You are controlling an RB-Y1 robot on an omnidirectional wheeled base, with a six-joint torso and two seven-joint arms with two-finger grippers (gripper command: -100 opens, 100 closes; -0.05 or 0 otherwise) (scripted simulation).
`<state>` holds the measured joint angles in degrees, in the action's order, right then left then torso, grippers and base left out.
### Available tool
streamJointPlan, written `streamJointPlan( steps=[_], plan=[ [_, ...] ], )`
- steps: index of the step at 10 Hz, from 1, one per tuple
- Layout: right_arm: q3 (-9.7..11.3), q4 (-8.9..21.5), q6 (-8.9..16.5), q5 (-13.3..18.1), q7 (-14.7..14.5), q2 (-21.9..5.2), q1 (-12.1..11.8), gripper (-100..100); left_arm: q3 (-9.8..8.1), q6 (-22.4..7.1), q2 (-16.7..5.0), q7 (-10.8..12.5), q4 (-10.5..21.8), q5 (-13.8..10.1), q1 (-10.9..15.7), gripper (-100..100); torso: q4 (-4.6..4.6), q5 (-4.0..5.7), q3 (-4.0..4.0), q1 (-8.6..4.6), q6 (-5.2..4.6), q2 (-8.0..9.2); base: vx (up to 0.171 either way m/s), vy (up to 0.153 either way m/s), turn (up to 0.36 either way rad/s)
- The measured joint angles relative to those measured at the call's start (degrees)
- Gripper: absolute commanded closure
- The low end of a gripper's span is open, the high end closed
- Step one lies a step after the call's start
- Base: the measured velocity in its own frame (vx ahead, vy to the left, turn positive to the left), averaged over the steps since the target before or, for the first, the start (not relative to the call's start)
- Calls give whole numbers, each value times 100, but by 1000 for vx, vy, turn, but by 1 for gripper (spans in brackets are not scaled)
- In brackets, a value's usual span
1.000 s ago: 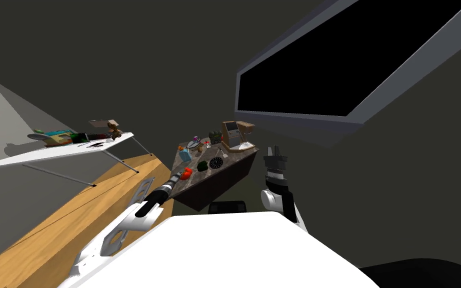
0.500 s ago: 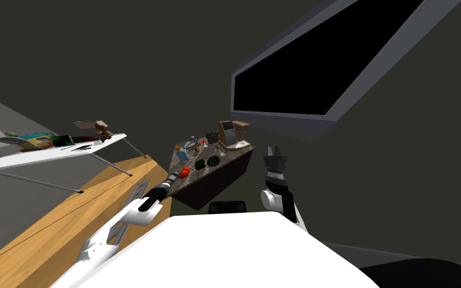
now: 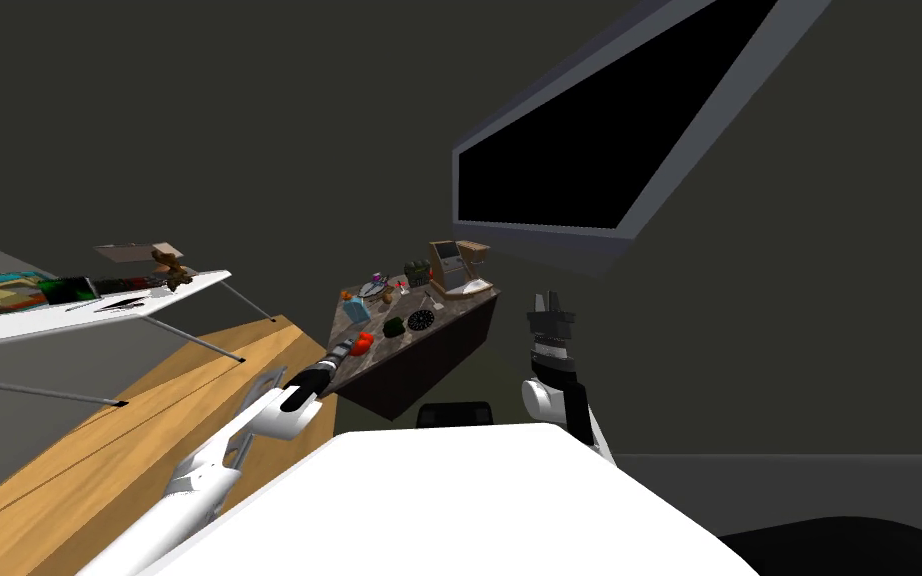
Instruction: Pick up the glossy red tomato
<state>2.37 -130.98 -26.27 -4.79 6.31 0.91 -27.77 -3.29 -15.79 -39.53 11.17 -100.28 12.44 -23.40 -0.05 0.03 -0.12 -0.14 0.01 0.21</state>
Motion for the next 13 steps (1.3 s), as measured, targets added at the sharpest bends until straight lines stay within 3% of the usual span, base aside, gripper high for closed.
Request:
streamJointPlan(
  steps=[3,7,8,12,13],
  plan=[
    [-1,0,0,0,0,0,-1,0,14,-60,-167,393,274,159,216,-100,0,-1,-1,4,5,0,-66,-32,-107],
    [-1,0,0,0,0,0,-1,0,14,21,-409,939,868,405,572,-100,0,-1,1,7,5,-3,-45,-21,-69],
    [-1,0,0,0,0,-1,-1,0,14,17,-413,963,870,408,573,100,2,-3,6,12,6,-11,-6,-1,14],
    [-1,0,0,0,0,-1,-2,0,15,15,-412,960,873,408,570,100,2,-3,10,15,5,-19,0,0,0],
    [-1,0,0,0,0,-1,-2,0,15,15,-412,960,872,408,570,0,2,-2,10,15,5,-20,0,0,0]
  ],
)
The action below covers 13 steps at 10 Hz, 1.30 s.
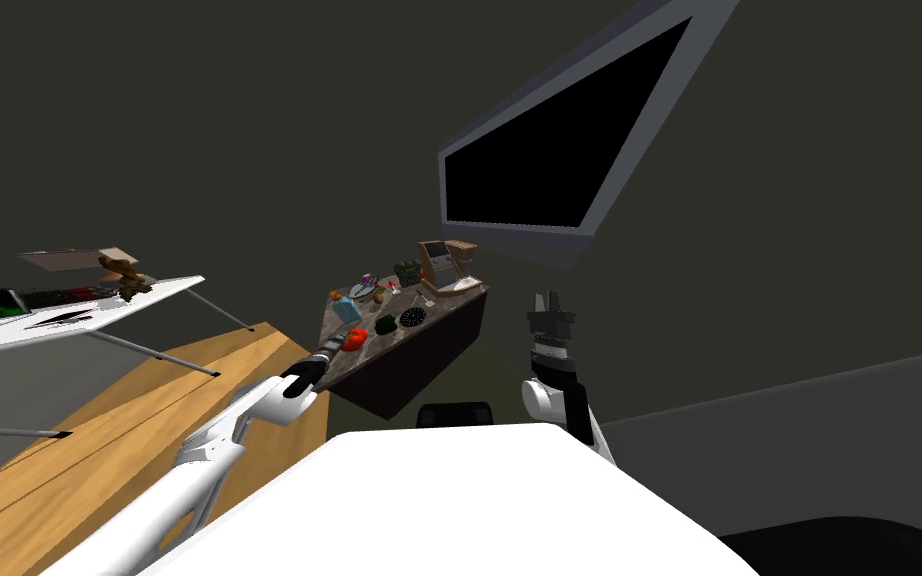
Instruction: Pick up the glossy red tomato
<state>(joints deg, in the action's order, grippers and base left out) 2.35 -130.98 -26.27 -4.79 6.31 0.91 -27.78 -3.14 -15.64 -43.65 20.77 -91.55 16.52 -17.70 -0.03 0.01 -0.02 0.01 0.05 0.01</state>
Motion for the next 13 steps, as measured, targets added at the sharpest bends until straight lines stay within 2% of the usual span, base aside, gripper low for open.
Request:
streamJointPlan(
  steps=[1,8,9,13],
  plan=[
    [0,0,0,0,0,0,0,0,0,0,0,0,0,0,0,100,0,0,0,0,0,0,42,28,151],
    [0,0,0,0,0,0,-1,0,-11,-21,476,-969,-942,-437,-623,100,2,-5,11,15,0,-20,72,33,122],
    [-1,0,0,0,0,0,-1,0,-18,-42,563,-1125,-1164,-509,-761,100,2,-3,8,11,6,-16,52,14,69],
    [-1,0,0,0,0,-1,-1,0,-12,-7,830,-1681,-1586,-735,-1045,100,0,-2,9,14,2,-19,65,28,96]
  ],
)
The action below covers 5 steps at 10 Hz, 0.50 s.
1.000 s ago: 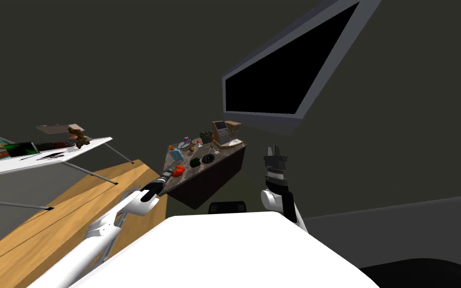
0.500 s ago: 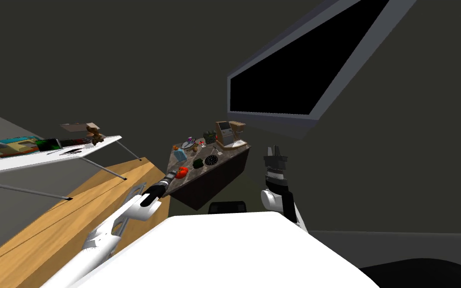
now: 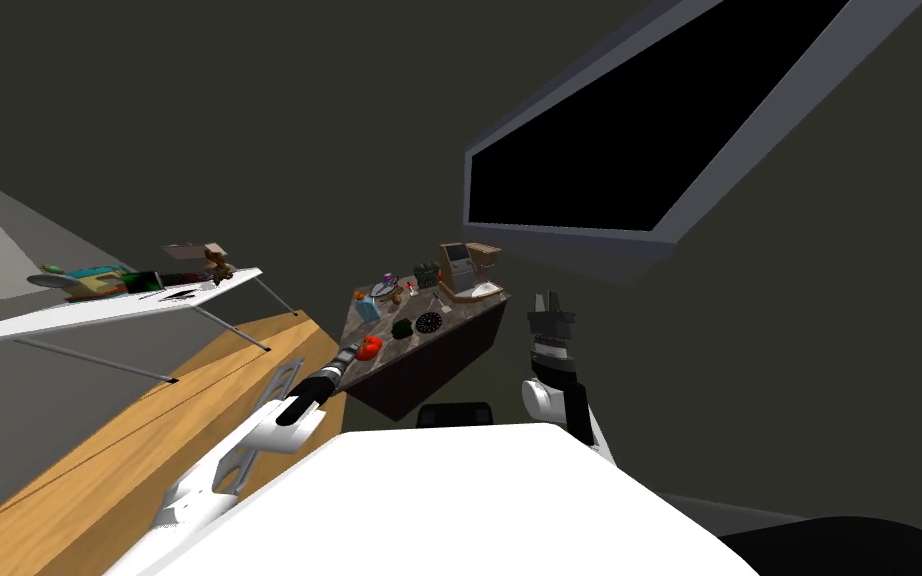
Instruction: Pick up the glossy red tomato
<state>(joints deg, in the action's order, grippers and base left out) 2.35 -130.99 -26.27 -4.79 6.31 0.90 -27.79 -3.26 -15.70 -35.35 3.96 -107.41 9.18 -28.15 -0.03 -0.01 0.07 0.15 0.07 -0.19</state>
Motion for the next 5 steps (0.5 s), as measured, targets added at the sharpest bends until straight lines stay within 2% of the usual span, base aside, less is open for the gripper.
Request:
streamJointPlan(
  steps=[5],
  plan=[
    [1,0,0,0,0,0,1,0,5,-42,254,-659,-574,-305,-330,100,-1,2,-2,-7,-5,3,64,19,109]
  ],
)
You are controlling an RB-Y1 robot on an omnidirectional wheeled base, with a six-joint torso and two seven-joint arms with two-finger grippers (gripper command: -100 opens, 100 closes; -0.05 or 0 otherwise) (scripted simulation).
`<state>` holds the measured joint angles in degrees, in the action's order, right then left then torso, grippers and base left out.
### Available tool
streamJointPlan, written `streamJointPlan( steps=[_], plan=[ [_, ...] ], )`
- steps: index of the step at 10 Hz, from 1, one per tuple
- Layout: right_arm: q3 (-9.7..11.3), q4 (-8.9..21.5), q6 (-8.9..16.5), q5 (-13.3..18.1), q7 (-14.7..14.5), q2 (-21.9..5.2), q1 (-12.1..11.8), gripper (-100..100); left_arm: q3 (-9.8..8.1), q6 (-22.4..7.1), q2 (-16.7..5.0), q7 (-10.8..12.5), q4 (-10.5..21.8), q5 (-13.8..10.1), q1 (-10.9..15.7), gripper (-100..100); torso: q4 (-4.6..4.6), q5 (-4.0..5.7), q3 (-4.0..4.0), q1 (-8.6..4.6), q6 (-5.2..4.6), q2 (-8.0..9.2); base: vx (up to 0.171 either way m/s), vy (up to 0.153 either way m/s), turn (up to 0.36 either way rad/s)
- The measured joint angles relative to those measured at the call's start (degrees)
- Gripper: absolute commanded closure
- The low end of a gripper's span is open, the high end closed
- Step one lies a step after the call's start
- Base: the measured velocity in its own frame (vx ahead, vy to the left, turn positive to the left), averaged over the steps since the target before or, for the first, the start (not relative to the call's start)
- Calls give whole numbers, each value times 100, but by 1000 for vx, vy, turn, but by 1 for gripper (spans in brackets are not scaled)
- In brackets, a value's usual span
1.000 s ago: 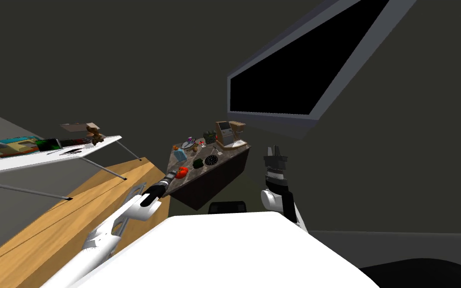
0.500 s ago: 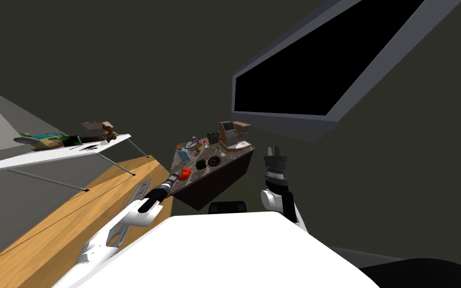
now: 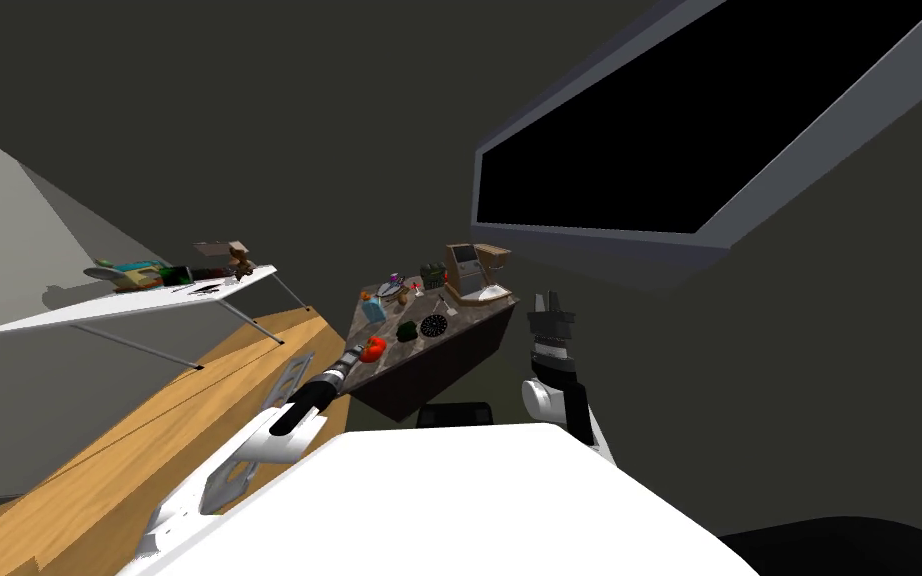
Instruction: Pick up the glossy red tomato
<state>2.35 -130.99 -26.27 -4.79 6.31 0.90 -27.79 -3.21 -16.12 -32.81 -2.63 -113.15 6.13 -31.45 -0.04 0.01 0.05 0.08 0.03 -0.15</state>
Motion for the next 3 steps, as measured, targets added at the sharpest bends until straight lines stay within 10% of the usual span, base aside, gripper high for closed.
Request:
streamJointPlan(
  steps=[2,3],
  plan=[
    [0,0,0,0,0,0,0,0,-2,23,146,-278,-244,-104,-180,100,-1,0,-2,0,-1,2,39,8,37],
    [0,0,0,0,0,0,1,0,-3,21,148,-300,-254,-109,-183,0,-2,1,-6,-2,-2,11,0,0,0]
  ],
)
